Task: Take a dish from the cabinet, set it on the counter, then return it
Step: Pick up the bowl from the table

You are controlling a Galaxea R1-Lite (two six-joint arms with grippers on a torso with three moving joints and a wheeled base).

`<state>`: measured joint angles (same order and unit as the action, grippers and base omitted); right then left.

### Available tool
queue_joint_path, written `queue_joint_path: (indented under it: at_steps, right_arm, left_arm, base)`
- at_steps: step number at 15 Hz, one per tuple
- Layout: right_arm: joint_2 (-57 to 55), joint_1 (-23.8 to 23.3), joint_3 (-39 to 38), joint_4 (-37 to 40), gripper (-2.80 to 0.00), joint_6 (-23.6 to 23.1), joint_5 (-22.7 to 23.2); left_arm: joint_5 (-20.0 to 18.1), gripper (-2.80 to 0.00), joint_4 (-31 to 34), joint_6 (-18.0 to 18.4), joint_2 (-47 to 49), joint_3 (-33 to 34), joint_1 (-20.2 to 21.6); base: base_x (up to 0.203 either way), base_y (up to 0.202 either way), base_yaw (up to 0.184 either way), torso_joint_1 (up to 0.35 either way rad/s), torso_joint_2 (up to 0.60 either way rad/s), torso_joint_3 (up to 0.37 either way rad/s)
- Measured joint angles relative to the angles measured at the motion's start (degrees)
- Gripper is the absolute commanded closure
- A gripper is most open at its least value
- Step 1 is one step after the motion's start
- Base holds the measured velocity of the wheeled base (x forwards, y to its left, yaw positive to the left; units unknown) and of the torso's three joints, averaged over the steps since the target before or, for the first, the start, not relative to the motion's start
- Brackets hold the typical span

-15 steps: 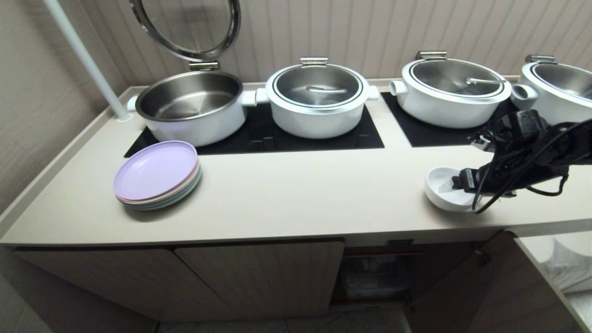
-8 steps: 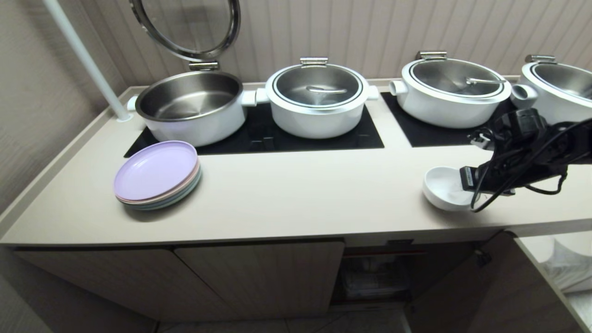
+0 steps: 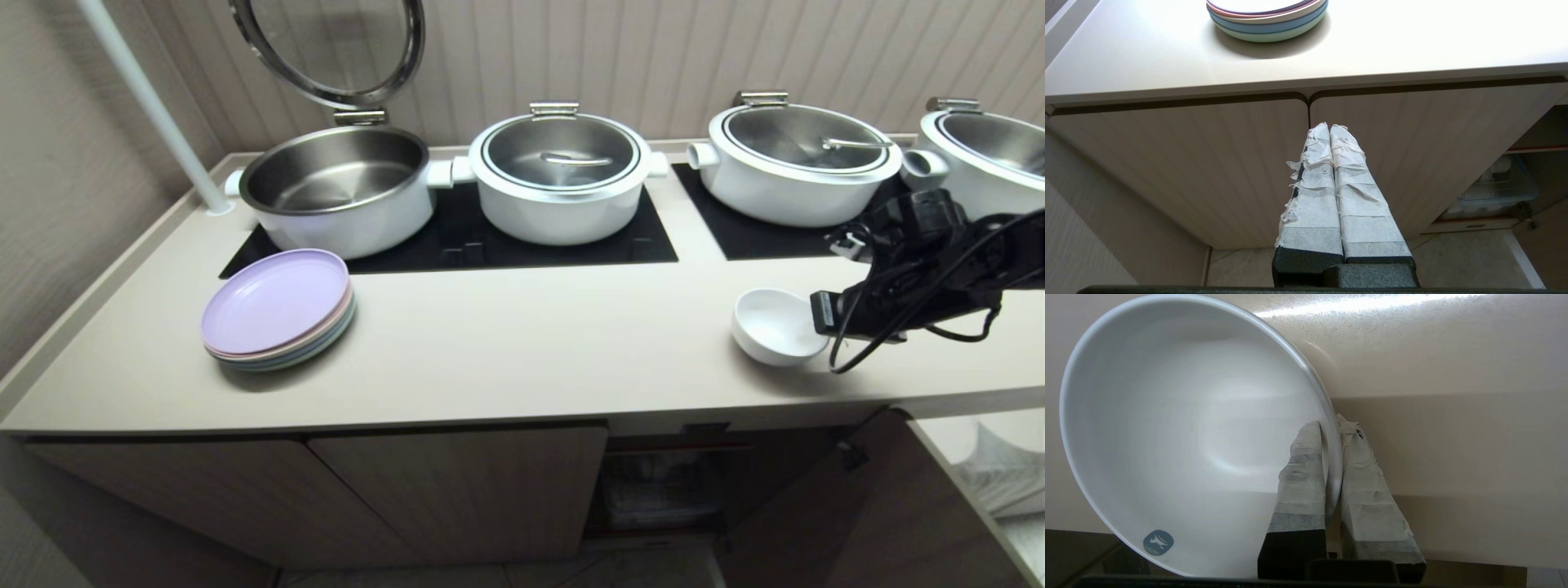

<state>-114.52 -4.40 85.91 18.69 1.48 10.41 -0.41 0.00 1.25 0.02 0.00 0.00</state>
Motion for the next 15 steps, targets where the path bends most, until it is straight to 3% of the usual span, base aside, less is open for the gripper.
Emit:
queue_joint_path:
  at_steps: [4, 8, 15]
  right_arm:
    - [0.3, 0.1, -0.4, 0.7, 0.00, 0.9, 0.0]
    - [1.2, 0.3, -1.3, 1.1, 0.00, 7.4, 0.1]
    - [4.1, 0.7, -4.6, 1.1, 0.00, 11.1, 0.3]
  left_arm:
    - [0.0, 0.00, 0.0, 0.0, 0.0, 0.0, 0.0]
    - [0.0, 0.00, 0.0, 0.1, 0.0, 0.0, 0.0]
    - [0.0, 0.00, 0.0, 0.0, 0.0, 0.0, 0.0]
  base:
    - [0.000, 0.000, 0.000, 0.000, 0.00, 0.000]
    - [0.000, 0.000, 0.000, 0.000, 0.00, 0.000]
    - [0.000, 0.000, 0.000, 0.000, 0.00, 0.000]
